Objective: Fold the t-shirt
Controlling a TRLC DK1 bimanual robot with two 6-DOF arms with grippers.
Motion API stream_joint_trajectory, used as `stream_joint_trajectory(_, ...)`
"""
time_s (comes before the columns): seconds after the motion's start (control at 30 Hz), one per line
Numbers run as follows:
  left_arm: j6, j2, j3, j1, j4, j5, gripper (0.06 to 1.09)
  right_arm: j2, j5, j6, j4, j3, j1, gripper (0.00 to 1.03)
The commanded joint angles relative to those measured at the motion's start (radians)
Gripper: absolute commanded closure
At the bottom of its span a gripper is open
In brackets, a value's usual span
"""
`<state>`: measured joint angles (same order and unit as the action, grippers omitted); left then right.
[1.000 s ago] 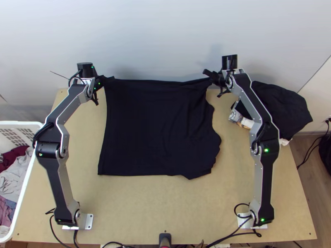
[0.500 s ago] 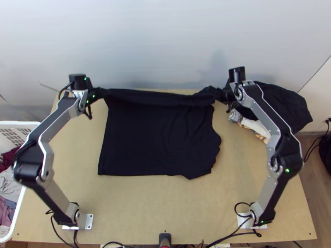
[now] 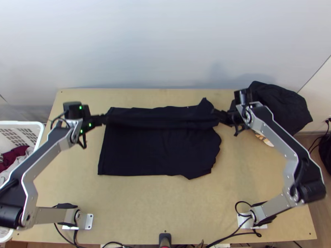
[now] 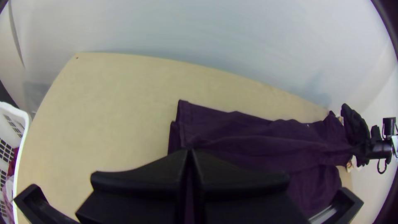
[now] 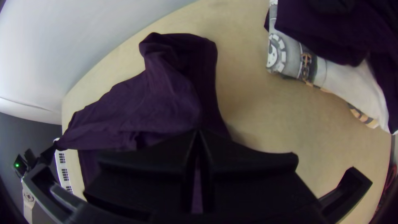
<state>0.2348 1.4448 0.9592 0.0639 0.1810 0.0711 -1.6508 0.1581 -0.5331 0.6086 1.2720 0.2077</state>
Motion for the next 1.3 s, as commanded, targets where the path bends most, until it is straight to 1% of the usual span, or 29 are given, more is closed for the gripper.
stream_joint_trajectory(0.0,-0.003,-0.098,-0.186,0.024,-0.009,0.009,1.05,0.1,0.003,0.005,-0.023,-0.177,0.018,1.0)
stream_joint_trajectory(0.27,-0.011,-0.09,-0.26,0.013,-0.072,0.006,1.05,0.131,0.003,0.012,-0.073,-0.299,0.035,1.0)
stream_joint_trajectory(0.43,-0.011,-0.073,-0.293,0.008,-0.101,-0.001,1.05,0.164,0.001,0.019,-0.109,-0.335,0.033,1.0)
stream_joint_trajectory(0.47,-0.009,-0.07,-0.3,0.008,-0.11,-0.001,1.05,0.175,0.001,0.019,-0.119,-0.339,0.033,0.95)
stream_joint_trajectory(0.5,-0.002,-0.066,-0.301,0.008,-0.117,-0.002,1.04,0.187,0.001,0.018,-0.129,-0.342,0.035,0.83)
stream_joint_trajectory(0.53,0.012,-0.06,-0.297,0.005,-0.126,-0.007,0.95,0.203,-0.002,0.013,-0.13,-0.346,0.033,0.66)
stream_joint_trajectory(0.57,0.034,-0.057,-0.289,0.001,-0.121,-0.007,0.78,0.217,-0.002,0.01,-0.132,-0.347,0.035,0.48)
stream_joint_trajectory(0.6,0.049,-0.058,-0.281,-0.004,-0.115,-0.007,0.64,0.227,0.0,0.002,-0.132,-0.346,0.035,0.35)
stream_joint_trajectory(0.67,0.069,-0.063,-0.254,-0.01,-0.086,-0.007,0.42,0.244,0.0,0.001,-0.132,-0.339,0.033,0.21)
stream_joint_trajectory(0.7,0.074,-0.064,-0.235,-0.01,-0.048,-0.007,0.35,0.249,0.0,-0.007,-0.13,-0.336,0.033,0.11)
stream_joint_trajectory(0.73,0.075,-0.067,-0.218,-0.01,-0.012,-0.007,0.3,0.258,0.0,-0.013,-0.13,-0.333,0.033,0.05)
stream_joint_trajectory(0.77,0.075,-0.073,-0.2,-0.01,0.028,-0.005,0.23,0.269,0.0,-0.019,-0.13,-0.332,0.032,0.04)
stream_joint_trajectory(0.8,0.075,-0.084,-0.181,-0.01,0.077,0.001,0.22,0.283,-0.002,-0.021,-0.129,-0.33,0.029,0.04)
stream_joint_trajectory(0.9,0.06,-0.149,-0.152,-0.015,0.216,0.016,0.22,0.329,-0.002,-0.022,-0.099,-0.322,0.021,0.04)
stream_joint_trajectory(1.07,-0.002,-0.271,-0.152,-0.032,0.491,0.128,0.22,0.413,-0.002,-0.028,-0.033,-0.318,0.009,0.04)
stream_joint_trajectory(1.13,-0.029,-0.302,-0.166,-0.024,0.583,0.142,0.22,0.441,-0.002,-0.028,-0.007,-0.322,0.01,0.04)
stream_joint_trajectory(1.27,-0.063,-0.377,-0.24,0.001,0.609,0.141,0.23,0.494,0.0,-0.028,0.045,-0.327,0.015,0.04)
